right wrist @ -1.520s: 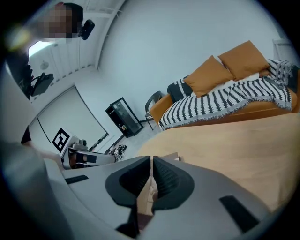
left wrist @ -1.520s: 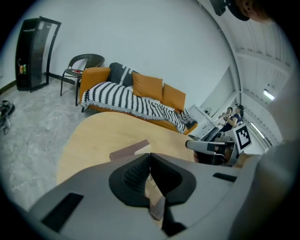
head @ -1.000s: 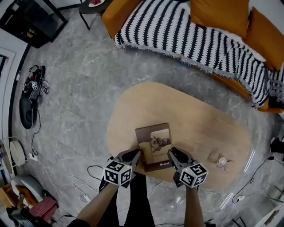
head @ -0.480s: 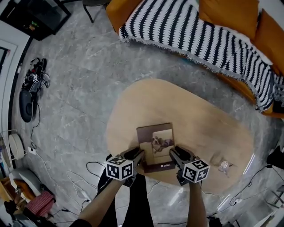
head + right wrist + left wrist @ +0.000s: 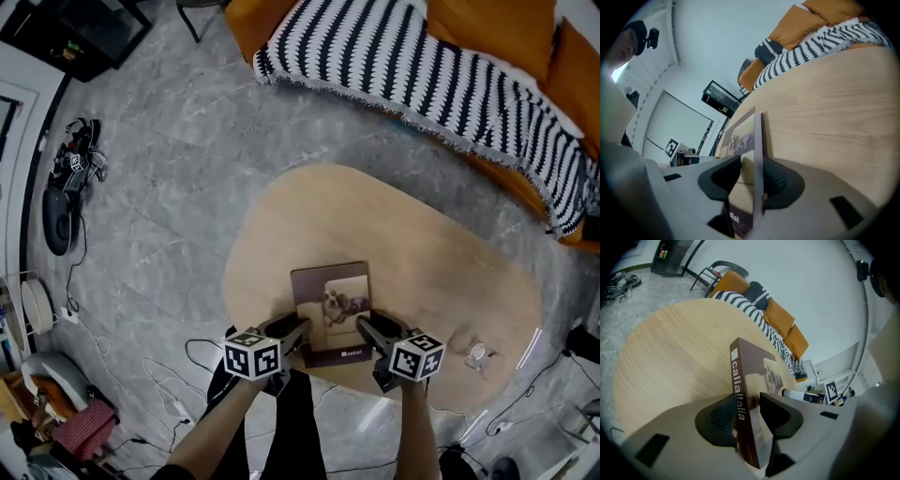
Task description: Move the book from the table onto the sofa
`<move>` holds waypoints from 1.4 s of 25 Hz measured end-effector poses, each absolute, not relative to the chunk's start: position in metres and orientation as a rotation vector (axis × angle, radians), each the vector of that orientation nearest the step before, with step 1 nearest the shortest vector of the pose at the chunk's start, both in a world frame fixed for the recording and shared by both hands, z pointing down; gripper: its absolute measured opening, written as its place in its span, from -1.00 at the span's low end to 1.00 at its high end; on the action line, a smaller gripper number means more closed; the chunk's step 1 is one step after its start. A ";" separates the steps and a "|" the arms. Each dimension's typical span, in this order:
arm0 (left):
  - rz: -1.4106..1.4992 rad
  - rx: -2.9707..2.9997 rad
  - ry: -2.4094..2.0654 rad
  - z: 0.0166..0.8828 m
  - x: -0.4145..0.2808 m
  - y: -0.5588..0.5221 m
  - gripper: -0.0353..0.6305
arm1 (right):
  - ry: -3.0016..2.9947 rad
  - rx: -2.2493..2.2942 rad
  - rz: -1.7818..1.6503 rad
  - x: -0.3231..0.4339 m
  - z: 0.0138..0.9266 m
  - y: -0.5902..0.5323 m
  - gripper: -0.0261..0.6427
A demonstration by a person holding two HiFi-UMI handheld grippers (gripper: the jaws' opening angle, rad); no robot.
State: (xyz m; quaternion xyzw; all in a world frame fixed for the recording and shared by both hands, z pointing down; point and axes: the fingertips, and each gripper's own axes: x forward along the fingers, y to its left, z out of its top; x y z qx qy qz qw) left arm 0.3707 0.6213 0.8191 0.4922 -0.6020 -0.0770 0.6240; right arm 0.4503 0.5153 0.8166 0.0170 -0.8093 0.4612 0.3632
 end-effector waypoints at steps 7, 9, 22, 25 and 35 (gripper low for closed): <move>-0.172 1.140 -1.363 0.818 0.369 0.623 -0.47 | -2.087 0.059 1.257 0.448 0.814 0.516 -0.50; -0.163 1.140 -1.362 0.818 0.369 0.623 -0.47 | -2.088 0.058 1.247 0.448 0.814 0.516 -0.52; -0.116 1.183 -1.349 0.778 0.361 0.618 -0.47 | -2.092 0.092 1.280 0.448 0.774 0.517 -0.53; -0.098 1.211 -1.350 0.757 0.354 0.614 -0.47 | -2.107 0.115 1.295 0.445 0.754 0.516 -0.53; -0.090 1.243 -1.347 0.719 0.343 0.611 -0.48 | -2.131 0.176 1.319 0.437 0.716 0.514 -0.54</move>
